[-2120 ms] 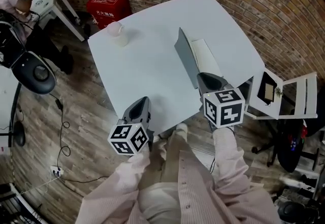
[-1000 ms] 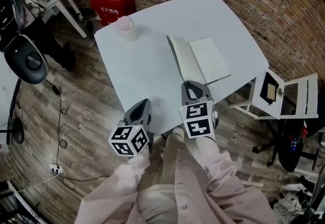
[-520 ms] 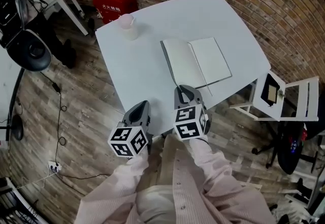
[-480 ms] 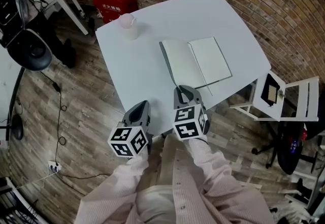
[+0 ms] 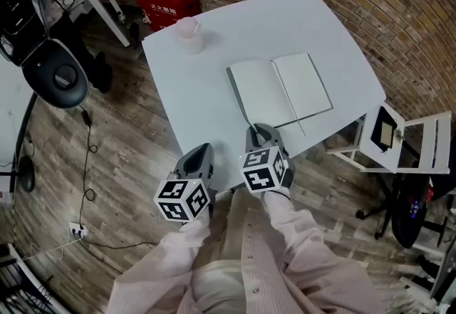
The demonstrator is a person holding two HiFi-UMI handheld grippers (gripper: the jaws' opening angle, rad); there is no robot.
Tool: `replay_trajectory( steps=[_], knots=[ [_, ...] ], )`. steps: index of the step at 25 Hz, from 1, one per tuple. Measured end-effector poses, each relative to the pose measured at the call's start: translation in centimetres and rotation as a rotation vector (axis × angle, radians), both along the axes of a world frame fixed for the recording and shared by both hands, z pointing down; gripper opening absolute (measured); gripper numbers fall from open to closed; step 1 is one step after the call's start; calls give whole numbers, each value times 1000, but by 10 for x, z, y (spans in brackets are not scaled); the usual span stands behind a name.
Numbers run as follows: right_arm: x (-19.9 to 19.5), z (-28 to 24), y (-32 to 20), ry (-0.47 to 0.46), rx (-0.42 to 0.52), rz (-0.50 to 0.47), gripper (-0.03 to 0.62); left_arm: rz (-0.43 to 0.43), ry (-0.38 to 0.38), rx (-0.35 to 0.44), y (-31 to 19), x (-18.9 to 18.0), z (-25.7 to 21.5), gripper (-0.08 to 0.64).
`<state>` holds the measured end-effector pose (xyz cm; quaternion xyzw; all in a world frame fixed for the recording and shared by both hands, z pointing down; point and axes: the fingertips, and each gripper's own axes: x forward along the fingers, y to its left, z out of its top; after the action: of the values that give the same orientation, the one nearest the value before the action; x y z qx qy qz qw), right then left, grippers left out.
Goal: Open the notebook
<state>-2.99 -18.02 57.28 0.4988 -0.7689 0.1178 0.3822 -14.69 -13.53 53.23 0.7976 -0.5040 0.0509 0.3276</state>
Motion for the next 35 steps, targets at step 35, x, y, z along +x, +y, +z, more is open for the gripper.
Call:
replay_trajectory(
  steps=[35],
  knots=[
    [17,-36,11,-452,67,-25,21,3,-54,106,0,38,-27,-8]
  ],
)
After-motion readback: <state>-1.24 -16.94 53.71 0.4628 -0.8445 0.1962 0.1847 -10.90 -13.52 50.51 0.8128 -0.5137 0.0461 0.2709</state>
